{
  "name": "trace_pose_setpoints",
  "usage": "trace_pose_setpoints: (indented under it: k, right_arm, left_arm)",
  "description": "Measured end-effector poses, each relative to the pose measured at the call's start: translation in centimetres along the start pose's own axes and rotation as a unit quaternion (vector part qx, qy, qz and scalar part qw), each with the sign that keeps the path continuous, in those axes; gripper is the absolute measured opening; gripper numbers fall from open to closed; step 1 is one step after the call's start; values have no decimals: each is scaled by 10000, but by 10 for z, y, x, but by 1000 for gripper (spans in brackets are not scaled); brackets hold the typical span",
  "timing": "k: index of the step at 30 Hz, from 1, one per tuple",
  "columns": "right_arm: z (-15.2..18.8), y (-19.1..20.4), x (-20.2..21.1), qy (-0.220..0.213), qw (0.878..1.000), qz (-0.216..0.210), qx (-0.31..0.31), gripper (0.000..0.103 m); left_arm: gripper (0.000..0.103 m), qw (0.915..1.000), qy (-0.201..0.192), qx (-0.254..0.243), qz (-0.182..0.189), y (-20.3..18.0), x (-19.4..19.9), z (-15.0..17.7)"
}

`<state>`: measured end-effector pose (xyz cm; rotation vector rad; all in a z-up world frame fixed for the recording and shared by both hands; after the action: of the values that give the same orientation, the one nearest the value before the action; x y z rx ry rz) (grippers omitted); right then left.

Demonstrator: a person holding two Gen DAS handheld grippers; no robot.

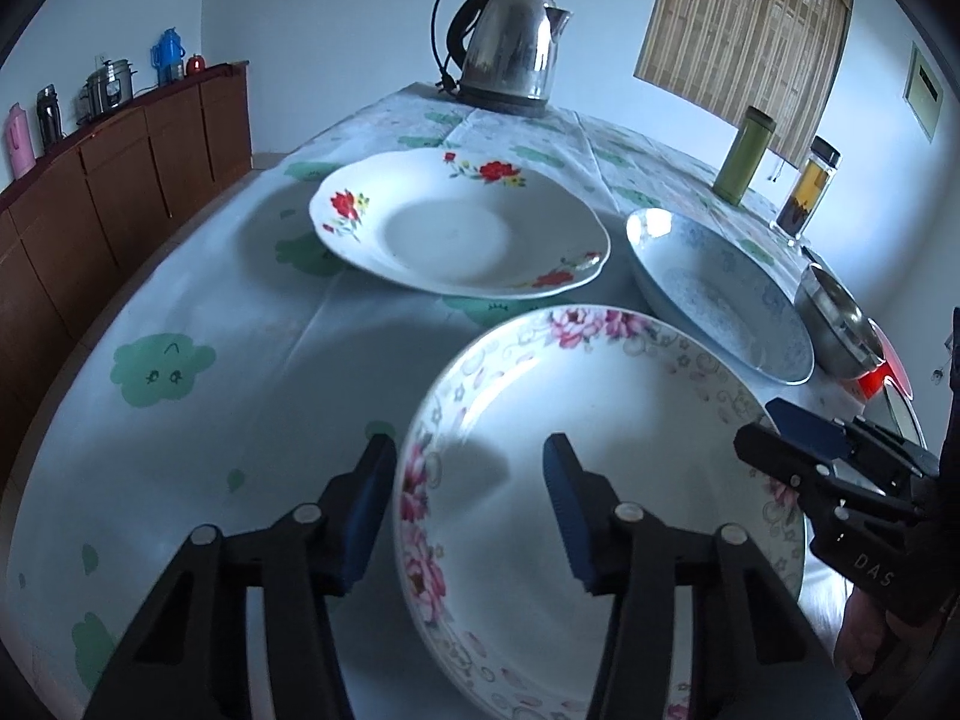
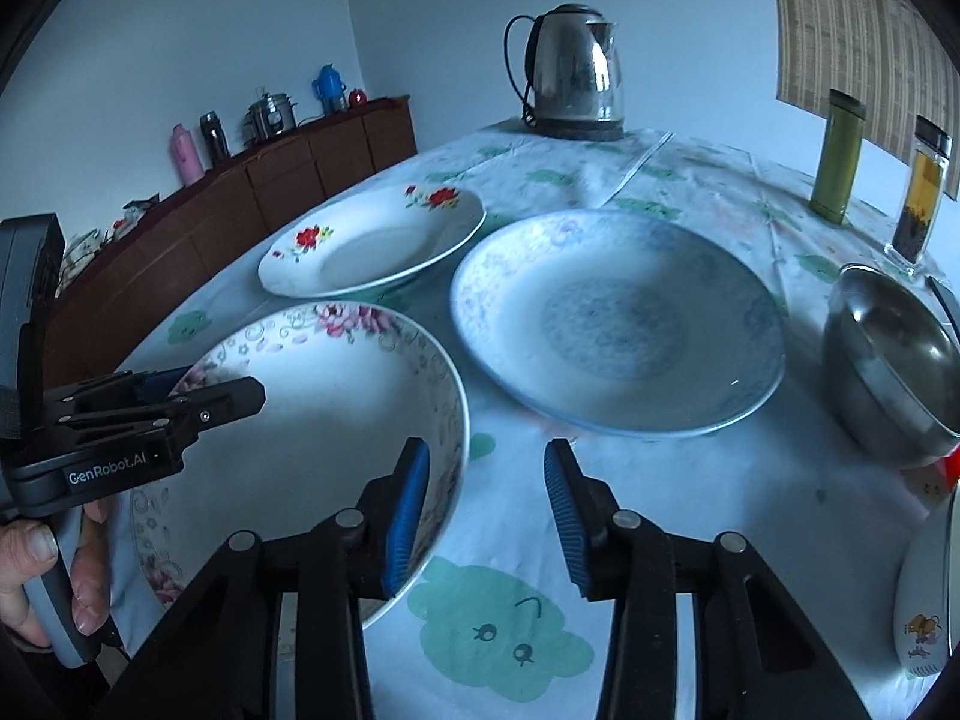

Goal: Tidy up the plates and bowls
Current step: 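Grasp the rim of the pink-floral bowl with the right gripper, then lift the pink-floral bowl with the right gripper and carry it over the blue-patterned plate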

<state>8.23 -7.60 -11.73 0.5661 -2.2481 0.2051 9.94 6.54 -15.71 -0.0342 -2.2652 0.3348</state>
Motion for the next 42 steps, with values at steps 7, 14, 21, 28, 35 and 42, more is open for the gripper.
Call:
trace_pose_setpoints:
  k: [7, 14, 21, 28, 35, 42]
  right_arm:
    - [2, 7, -6, 130, 9998, -82, 114, 35]
    - [3, 14, -8, 192, 9990, -349, 193, 26]
    - [2, 15, -10, 215, 9980, -591, 104, 20]
    - [2, 16, -10, 203, 9980, -582, 139, 19]
    - [2, 15, -8, 159, 9983, -551, 140, 18]
    - [2, 11, -7, 137, 9985, -522, 59, 17]
  left_arm:
    - [50, 10000, 15, 59, -19, 5, -1, 0]
    - [50, 9999, 47, -92, -103, 2, -3, 1]
    - [38, 10000, 28, 43, -6, 10, -2, -2]
    - [38, 10000, -3, 66, -8, 11, -2, -2]
    - [27, 9999, -105, 93, 43, 7, -1, -2]
    - [27, 9999, -128, 103, 40, 5, -1, -2]
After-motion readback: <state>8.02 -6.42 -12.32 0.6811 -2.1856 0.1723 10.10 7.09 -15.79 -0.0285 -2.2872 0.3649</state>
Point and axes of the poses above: each gripper's, at about its wrist camera, not at the fingertips, and x roughly against the way its jaws point, y to its left, z to its underside, the point moved 7 cm from there along -x, roughly the way its jaws point, and after that the axes turned 5 degrees about z, right-handed, at the moved point
